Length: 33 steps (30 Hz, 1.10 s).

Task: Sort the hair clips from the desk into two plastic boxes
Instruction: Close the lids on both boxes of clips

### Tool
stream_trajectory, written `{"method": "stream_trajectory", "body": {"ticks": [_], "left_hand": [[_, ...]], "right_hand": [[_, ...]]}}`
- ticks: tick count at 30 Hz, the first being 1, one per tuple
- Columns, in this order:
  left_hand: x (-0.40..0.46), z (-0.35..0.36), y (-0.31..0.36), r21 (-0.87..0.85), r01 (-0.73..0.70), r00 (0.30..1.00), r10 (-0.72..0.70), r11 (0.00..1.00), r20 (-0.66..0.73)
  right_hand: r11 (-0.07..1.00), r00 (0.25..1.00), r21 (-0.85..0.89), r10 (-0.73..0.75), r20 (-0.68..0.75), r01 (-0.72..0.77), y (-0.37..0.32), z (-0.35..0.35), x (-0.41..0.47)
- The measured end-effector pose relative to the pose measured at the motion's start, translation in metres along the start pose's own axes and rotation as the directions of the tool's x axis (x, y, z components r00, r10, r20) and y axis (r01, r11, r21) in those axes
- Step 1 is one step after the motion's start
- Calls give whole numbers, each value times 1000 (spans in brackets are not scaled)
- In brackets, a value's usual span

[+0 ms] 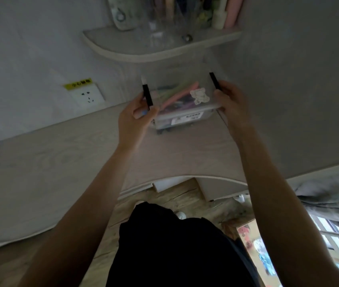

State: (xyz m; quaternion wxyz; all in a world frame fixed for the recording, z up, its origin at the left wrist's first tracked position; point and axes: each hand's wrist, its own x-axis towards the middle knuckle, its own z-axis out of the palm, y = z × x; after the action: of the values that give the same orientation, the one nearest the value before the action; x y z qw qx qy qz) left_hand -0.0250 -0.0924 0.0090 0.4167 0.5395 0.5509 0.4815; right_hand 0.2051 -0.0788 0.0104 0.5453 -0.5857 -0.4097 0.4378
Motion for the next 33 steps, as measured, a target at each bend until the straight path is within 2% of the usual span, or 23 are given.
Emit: {"method": "stream_trajectory", "body": {"ticks": [2,6,10,13,17,20,21,22,24,27,30,33], "left_hand": [[16,-1,-4,55,40,999,-39,998,-9],[34,-2,-23,61,141,990,-141,988,-9],[30,0,-41,7,162,986,-163,987,22],[30,5,-43,-53,237,972,-237,970,1],[31,10,-43,-64,274,961,-276,960,-19],[30,11,-43,-154,300,952,-307,941,-22],[29,11,-46,-197,311,943,-328,930,-62],[26,11,-50,-243,317,929,-351,917,-114],[22,10,-63,-167,350,904,-379,922,-199],[25,11,-86,81,414,906,-402,907,-134],[30,17,-91,280,335,942,-317,900,-110],[36,28,-83,345,249,968,-217,905,-129]], "right_hand": [[1000,998,-4,-9,69,9,0,9,14],[998,978,-62,34,206,-22,9,21,29],[997,995,-44,63,72,-60,26,21,34],[987,999,-156,30,35,-25,33,26,32],[985,999,-169,44,-26,-47,34,34,36],[979,995,-205,-14,-94,-6,37,35,34],[972,989,-233,-51,-138,18,39,33,28],[952,977,-299,-116,-181,58,42,31,19],[864,946,-474,-277,-168,169,54,26,4],[584,882,-707,-455,123,400,80,22,-3],[405,850,-779,-435,295,478,93,21,-3],[360,859,-799,-376,348,481,94,14,-1]]}}
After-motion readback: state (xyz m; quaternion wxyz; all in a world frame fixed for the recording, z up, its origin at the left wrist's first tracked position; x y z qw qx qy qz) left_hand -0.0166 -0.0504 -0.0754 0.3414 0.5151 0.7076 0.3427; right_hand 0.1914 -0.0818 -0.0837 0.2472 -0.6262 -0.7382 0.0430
